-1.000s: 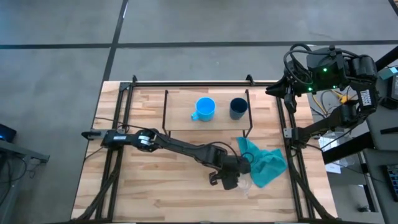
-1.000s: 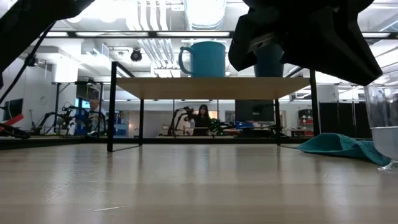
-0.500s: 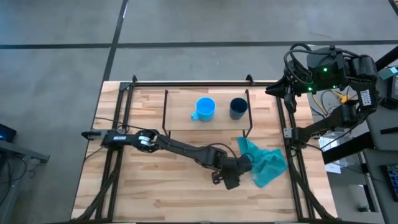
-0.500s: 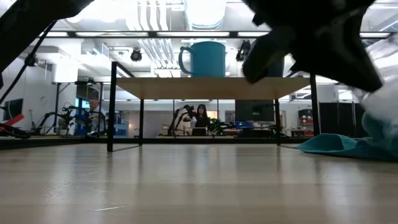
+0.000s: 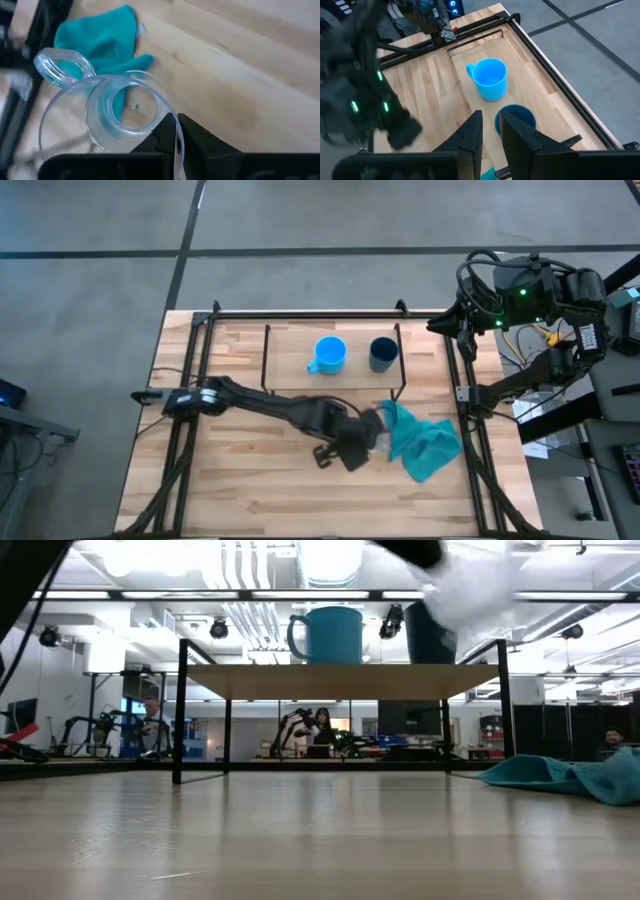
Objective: Stack small to large cups/mugs on shelf
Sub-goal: Put the transparent mug on the shelf
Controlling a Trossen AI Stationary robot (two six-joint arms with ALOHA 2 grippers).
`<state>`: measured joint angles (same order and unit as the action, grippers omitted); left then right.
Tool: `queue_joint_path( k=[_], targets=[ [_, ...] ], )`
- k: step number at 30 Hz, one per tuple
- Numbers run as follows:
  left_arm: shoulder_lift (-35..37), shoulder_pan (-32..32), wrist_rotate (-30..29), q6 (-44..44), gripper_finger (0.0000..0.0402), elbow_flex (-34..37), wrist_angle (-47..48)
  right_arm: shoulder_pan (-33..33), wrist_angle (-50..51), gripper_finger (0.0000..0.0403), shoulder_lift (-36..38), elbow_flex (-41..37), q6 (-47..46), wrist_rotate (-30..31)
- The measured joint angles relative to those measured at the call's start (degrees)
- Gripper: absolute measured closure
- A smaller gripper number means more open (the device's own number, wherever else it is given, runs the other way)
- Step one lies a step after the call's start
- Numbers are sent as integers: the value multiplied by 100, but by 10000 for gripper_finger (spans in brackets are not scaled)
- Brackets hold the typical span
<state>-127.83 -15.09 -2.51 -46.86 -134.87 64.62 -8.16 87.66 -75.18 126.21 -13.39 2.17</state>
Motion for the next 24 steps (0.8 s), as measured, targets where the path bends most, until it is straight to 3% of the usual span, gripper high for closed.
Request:
queue_joint_path(
  k=[8, 15, 20, 24],
  targets=[
    [1432, 85, -130, 2091, 401, 7, 842, 0, 0, 342, 0, 0, 47, 0],
    [2357, 310, -1195, 3349, 401, 11, 1609, 0, -2, 342, 0, -2, 54, -6],
    [2577, 772, -1254, 4258, 401, 30, 2567, 0, 0, 342, 0, -2, 54, -15],
    [2588, 1164, -1026, 4342, 402, 55, 2534, 0, -1, 342, 0, -2, 54, -15]
  ],
)
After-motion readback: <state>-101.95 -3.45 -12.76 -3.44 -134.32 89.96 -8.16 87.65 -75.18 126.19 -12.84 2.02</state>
